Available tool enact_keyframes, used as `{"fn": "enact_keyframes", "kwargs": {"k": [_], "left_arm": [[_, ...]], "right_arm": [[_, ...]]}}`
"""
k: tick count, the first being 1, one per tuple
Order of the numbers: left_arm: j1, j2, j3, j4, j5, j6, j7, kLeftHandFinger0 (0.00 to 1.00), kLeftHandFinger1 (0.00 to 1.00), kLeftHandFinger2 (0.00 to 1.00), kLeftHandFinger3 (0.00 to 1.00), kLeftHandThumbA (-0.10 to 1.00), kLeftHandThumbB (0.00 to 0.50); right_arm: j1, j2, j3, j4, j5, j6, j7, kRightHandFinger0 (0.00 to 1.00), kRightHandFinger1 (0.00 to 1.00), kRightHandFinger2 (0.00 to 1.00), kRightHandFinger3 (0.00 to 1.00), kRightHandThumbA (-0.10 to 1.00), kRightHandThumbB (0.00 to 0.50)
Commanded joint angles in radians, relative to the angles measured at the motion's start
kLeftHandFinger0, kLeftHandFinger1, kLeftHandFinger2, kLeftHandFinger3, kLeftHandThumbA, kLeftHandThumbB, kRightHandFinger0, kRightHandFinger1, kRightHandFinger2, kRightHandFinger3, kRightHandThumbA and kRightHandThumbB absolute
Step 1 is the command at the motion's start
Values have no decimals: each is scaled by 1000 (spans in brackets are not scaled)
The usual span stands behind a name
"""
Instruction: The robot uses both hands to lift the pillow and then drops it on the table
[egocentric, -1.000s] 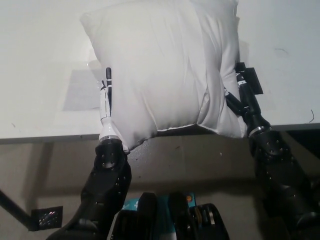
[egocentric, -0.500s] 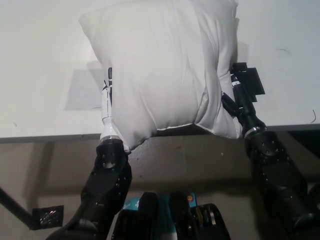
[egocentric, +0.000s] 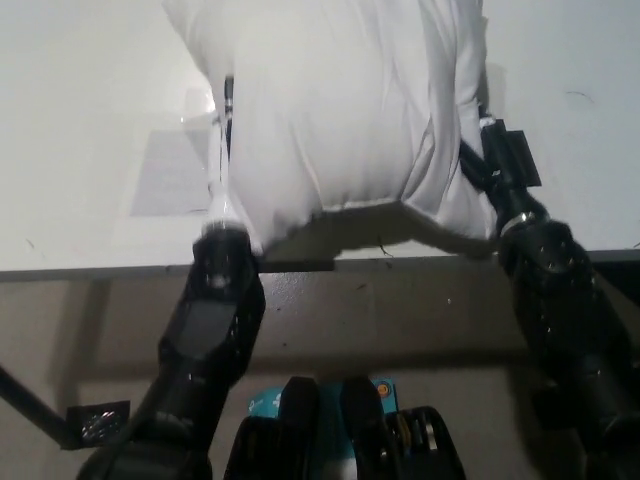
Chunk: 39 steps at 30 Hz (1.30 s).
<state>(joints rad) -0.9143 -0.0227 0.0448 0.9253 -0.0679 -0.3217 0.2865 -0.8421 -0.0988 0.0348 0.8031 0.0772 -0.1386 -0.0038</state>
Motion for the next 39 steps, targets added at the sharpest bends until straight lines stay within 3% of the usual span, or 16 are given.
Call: {"fn": "enact_keyframes", "kwargs": {"k": [1, 9, 12, 16, 21, 23, 27, 33, 34, 35, 37, 39], "left_arm": [[-182, -62, -59, -73, 28, 35, -92, 1000, 1000, 1000, 1000, 1000, 171], [-232, -62, -74, -158, 40, 50, -81, 1000, 1000, 1000, 1000, 1000, 168], [-248, -66, -71, -176, 39, 47, -71, 1000, 1000, 1000, 1000, 1000, 193], [-251, -77, -68, -213, 30, 61, -66, 1000, 1000, 1000, 1000, 1000, 239], [-241, -77, -71, -230, 35, 66, -65, 1000, 1000, 1000, 1000, 1000, 199], [-235, -76, -72, -223, 41, 55, -60, 1000, 1000, 1000, 1000, 1000, 216], [-189, -67, -84, -219, 53, 65, -65, 1000, 1000, 1000, 1000, 1000, 136], [-112, -45, -84, -155, 47, 19, -76, 1000, 1000, 1000, 1000, 1000, 122], [-65, -46, -83, -142, 48, 8, -68, 1000, 1000, 1000, 1000, 1000, 133], [-36, -43, -87, -146, 52, 14, -67, 1000, 1000, 1000, 1000, 1000, 146], [60, -38, -98, -158, 54, -5, -76, 1000, 1000, 1000, 1000, 1000, 113], [86, -30, -106, -142, 58, -27, -78, 1000, 1000, 1000, 1000, 1000, 113]], "right_arm": [[-181, 48, 16, -111, -2, 31, 48, 1000, 1000, 1000, 1000, 1000, 500], [-227, 26, 14, -233, -4, 54, 56, 1000, 1000, 1000, 1000, 1000, 483], [-219, 18, 29, -302, -26, 66, 44, 1000, 1000, 1000, 1000, 1000, 448], [-209, 16, 29, -371, -28, 102, 33, 1000, 1000, 1000, 1000, 1000, 470], [-207, 13, 35, -418, -40, 135, 22, 1000, 1000, 1000, 1000, 1000, 464], [-203, 13, 37, -413, -42, 131, 21, 1000, 1000, 1000, 1000, 1000, 465], [-186, 13, 46, -374, -48, 103, 28, 1000, 1000, 1000, 1000, 1000, 464], [-129, 32, 49, -304, -50, 89, 16, 1000, 1000, 1000, 1000, 1000, 461], [-89, 37, 55, -285, -56, 78, 14, 1000, 1000, 1000, 1000, 1000, 423], [-70, 41, 56, -274, -56, 75, 12, 1000, 1000, 1000, 1000, 1000, 423], [-7, 53, 59, -244, -48, 71, 24, 1000, 1000, 1000, 1000, 1000, 439], [16, 55, 60, -224, -49, 62, 29, 1000, 1000, 1000, 1000, 1000, 462]]}}
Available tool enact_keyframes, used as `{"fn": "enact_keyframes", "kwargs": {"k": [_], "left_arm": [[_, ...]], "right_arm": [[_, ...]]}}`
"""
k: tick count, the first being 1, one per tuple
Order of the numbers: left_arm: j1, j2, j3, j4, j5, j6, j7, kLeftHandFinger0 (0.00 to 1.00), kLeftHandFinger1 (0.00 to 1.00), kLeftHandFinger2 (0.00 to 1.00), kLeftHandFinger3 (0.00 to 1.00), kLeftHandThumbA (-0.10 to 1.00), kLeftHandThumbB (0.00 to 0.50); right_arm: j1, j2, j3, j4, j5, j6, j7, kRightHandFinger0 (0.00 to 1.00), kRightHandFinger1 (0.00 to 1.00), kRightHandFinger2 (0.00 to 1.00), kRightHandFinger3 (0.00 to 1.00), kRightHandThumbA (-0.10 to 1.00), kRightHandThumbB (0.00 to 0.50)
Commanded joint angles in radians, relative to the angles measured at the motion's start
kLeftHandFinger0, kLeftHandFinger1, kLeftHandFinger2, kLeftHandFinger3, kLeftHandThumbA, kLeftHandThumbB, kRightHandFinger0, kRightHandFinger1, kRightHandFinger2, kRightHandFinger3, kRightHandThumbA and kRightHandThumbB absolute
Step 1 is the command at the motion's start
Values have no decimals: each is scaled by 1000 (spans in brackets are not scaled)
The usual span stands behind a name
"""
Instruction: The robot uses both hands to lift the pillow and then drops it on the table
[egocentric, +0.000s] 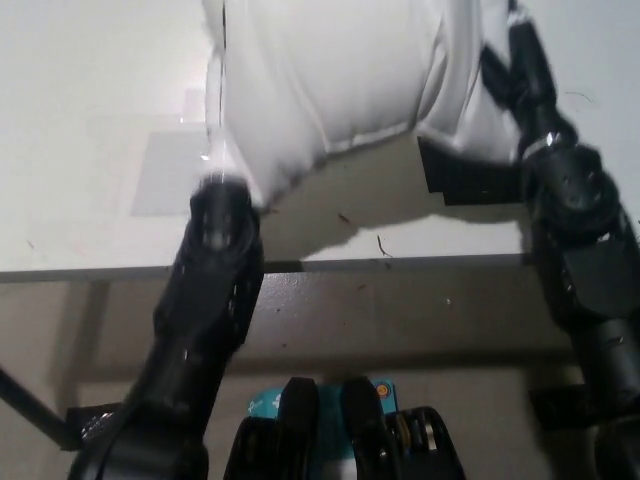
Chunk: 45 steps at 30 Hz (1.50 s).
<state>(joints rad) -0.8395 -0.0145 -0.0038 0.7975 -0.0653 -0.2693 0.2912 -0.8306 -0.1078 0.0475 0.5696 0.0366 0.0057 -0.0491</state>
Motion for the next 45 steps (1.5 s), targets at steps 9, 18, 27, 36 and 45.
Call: {"fn": "enact_keyframes", "kwargs": {"k": [9, 18, 27, 36, 45], "left_arm": [[98, -11, -52, 73, 44, -121, -94, 1000, 1000, 1000, 1000, 1000, 115], [112, -1, -57, 68, 54, -144, -90, 1000, 1000, 1000, 1000, 1000, 68], [138, 44, -59, 28, 69, -199, -75, 1000, 1000, 1000, 1000, 1000, 111], [246, 210, -67, -270, 252, -201, 103, 1000, 1000, 1000, 1000, 1000, 78], [367, 324, 40, -584, 99, -187, -43, 1000, 1000, 1000, 1000, 1000, 160]], "right_arm": [[112, 55, 80, 86, -45, -120, 71, 1000, 1000, 1000, 1000, 1000, 433], [117, 60, 90, 135, -60, -150, 61, 1000, 1000, 1000, 1000, 1000, 419], [137, 15, 78, 60, -67, -156, 71, 1000, 1000, 1000, 1000, 1000, 393], [227, -163, 30, -258, -133, -126, 48, 1000, 1000, 1000, 1000, 1000, 356], [392, -335, -76, -602, -123, -76, 63, 1000, 1000, 1000, 1000, 1000, 281]]}}
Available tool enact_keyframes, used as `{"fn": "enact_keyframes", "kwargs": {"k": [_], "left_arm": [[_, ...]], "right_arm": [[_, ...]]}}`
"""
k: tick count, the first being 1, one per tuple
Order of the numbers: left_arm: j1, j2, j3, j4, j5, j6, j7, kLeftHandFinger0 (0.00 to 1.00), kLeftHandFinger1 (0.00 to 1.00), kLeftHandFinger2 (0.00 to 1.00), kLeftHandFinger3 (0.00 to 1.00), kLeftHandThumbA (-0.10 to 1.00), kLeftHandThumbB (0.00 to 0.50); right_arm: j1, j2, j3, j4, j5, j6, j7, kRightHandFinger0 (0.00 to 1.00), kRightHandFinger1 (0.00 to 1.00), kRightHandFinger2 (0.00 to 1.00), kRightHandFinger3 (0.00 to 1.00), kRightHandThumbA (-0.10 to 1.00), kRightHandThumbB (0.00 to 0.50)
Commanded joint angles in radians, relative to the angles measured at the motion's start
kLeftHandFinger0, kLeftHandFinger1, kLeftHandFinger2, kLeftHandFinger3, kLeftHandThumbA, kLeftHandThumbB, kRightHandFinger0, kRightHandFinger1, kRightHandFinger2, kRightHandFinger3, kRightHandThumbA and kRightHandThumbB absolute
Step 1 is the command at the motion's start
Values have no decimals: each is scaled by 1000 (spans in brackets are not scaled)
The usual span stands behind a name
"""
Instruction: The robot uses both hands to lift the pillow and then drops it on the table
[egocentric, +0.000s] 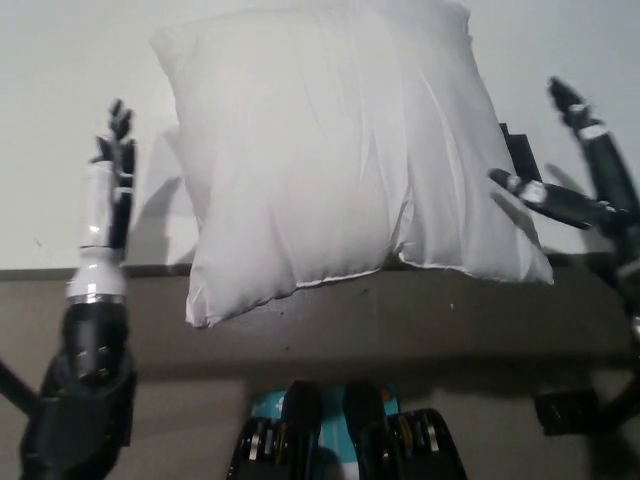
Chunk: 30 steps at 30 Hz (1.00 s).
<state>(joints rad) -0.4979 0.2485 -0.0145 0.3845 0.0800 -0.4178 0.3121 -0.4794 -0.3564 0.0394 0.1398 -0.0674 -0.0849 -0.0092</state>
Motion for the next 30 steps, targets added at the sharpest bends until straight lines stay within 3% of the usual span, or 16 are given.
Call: {"fn": "enact_keyframes", "kwargs": {"k": [1, 4, 6, 7, 9, 12, 14, 15, 16, 17, 21, 24, 28, 29, 30], "left_arm": [[27, 58, 55, -175, -46, -36, -67, 1000, 1000, 1000, 1000, 1000, 160], [88, 80, 75, -284, -75, 49, -105, 1000, 1000, 1000, 1000, 1000, 204], [124, 81, 83, -321, -90, 49, -121, 1000, 1000, 1000, 1000, 1000, 176], [159, 78, 91, -360, -98, 57, -126, 1000, 1000, 1000, 1000, 1000, 145], [209, 60, 100, -387, -84, 44, -123, 1000, 1000, 1000, 1000, 1000, 140], [290, 17, 103, -403, -101, 38, -118, 1000, 1000, 1000, 1000, 1000, 208], [358, -15, 98, -382, -96, -12, -115, 1000, 1000, 1000, 1000, 1000, 163], [414, -30, 92, -358, -98, -48, -123, 1000, 1000, 1000, 1000, 1000, 192], [420, -33, 95, -356, -99, -52, -127, 1000, 1000, 1000, 1000, 1000, 193], [464, -48, 99, -329, -93, -52, -125, 1000, 1000, 1000, 1000, 1000, 174], [505, -81, 117, -291, -120, -52, -147, 1000, 1000, 1000, 1000, 1000, 144], [522, -109, 147, -233, -196, -52, -192, 1000, 1000, 1000, 1000, 1000, 192], [547, -123, 169, -216, -218, -52, -252, 1000, 1000, 1000, 1000, 1000, 134], [551, -128, 172, -209, -215, -52, -256, 1000, 1000, 1000, 1000, 1000, 155], [550, -132, 180, -198, -224, -52, -273, 1000, 1000, 1000, 1000, 1000, 144]], "right_arm": [[40, -88, -68, -174, -19, 19, 25, 1000, 1000, 1000, 1000, 1000, 282], [102, -123, -119, -233, 32, -2, 40, 1000, 1000, 1000, 1000, 1000, 283], [142, -133, -143, -266, 52, -4, 49, 1000, 1000, 1000, 1000, 1000, 279], [185, -139, -160, -283, 67, -35, 52, 1000, 1000, 1000, 1000, 1000, 222], [248, -134, -181, -316, 74, -46, 50, 1000, 1000, 1000, 1000, 1000, 230], [335, -101, -188, -327, 52, -128, 31, 1000, 1000, 1000, 1000, 1000, 318], [411, -69, -185, -322, 15, -196, 8, 1000, 1000, 1000, 1000, 1000, 327], [466, -41, -178, -293, -6, -256, -6, 1000, 1000, 1000, 1000, 1000, 318], [472, -36, -178, -289, -10, -265, -6, 1000, 1000, 1000, 1000, 1000, 318], [523, -7, -171, -268, -43, -263, -23, 1000, 1000, 1000, 1000, 1000, 349], [554, 44, -158, -190, -91, -329, -44, 1000, 1000, 1000, 1000, 1000, 311], [554, 59, -134, -97, -101, -364, -29, 1000, 1000, 1000, 1000, 1000, 317], [538, 63, -93, 17, -96, -385, -39, 1000, 1000, 1000, 1000, 1000, 299], [536, 67, -92, 30, -79, -385, -37, 1000, 1000, 1000, 1000, 1000, 302], [533, 70, -90, 40, -64, -385, -37, 1000, 1000, 1000, 1000, 1000, 293]]}}
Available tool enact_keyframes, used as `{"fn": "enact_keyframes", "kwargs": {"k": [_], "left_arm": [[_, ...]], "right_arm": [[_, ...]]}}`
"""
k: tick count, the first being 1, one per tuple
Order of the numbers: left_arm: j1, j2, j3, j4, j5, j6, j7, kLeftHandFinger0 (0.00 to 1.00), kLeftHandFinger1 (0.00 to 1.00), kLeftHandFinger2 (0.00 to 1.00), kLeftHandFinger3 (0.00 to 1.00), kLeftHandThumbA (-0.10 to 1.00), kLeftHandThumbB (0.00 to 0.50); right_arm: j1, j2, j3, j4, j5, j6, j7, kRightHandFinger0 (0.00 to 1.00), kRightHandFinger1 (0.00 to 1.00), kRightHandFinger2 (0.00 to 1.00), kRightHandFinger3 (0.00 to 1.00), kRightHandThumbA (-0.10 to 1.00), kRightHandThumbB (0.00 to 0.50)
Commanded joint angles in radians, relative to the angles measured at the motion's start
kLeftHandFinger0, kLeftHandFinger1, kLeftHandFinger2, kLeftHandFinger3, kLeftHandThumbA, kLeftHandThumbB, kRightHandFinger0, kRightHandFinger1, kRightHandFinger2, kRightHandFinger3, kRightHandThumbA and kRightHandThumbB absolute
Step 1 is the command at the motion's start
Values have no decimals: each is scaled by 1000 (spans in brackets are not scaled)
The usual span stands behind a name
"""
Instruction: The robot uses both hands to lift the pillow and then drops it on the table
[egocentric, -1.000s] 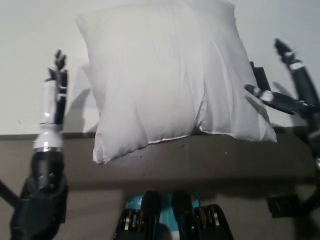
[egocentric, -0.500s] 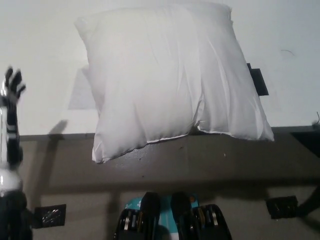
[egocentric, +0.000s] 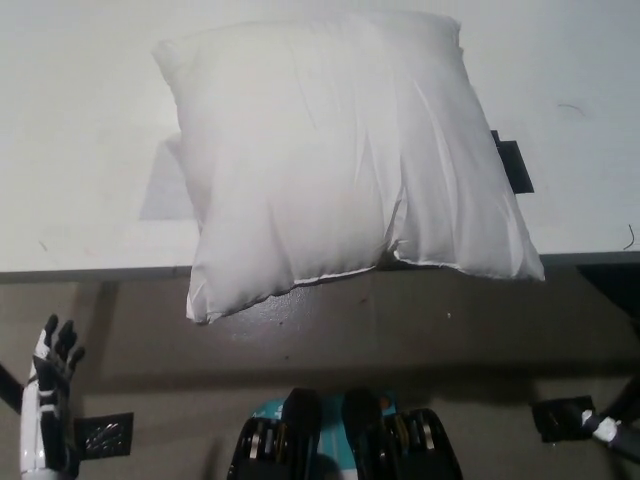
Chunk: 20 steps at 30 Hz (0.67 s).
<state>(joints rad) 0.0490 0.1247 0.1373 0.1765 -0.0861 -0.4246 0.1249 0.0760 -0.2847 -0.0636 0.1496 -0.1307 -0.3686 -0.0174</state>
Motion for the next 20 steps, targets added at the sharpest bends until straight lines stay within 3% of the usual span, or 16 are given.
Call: {"fn": "enact_keyframes", "kwargs": {"k": [1, 3, 5, 6, 8, 14, 20], "left_arm": [[-2, -10, 34, 20, -59, -45, -89, 1000, 1000, 1000, 1000, 1000, 161], [-22, -19, 50, 48, -60, -45, -106, 1000, 1000, 1000, 1000, 1000, 196], [-24, -25, 62, 50, -59, -45, -120, 1000, 1000, 1000, 1000, 1000, 198], [-29, -26, 64, 58, -58, -45, -118, 1000, 1000, 1000, 1000, 1000, 232], [-42, -24, 72, 74, -71, -45, -135, 1000, 1000, 1000, 1000, 1000, 247], [-83, -22, 95, 112, -84, -45, -162, 1000, 1000, 1000, 1000, 1000, 272], [-104, -9, 93, 123, -67, -45, -184, 1000, 1000, 1000, 1000, 1000, 251]], "right_arm": [[-24, 2, 11, 36, 10, -101, -28, 1000, 1000, 1000, 1000, 1000, 287], [-36, 0, 5, 62, 34, -101, -30, 1000, 1000, 1000, 1000, 1000, 264], [-37, 0, 6, 64, 34, -101, -31, 1000, 1000, 1000, 1000, 1000, 263], [-42, -2, 0, 84, 37, -101, -32, 1000, 1000, 1000, 1000, 1000, 256], [-59, -13, 2, 133, 10, -101, -28, 1000, 1000, 1000, 1000, 1000, 297], [-72, -20, -6, 167, 10, -101, -38, 1000, 1000, 1000, 1000, 1000, 285], [-74, -14, -1, 159, -23, -101, -52, 1000, 1000, 1000, 1000, 1000, 285]]}}
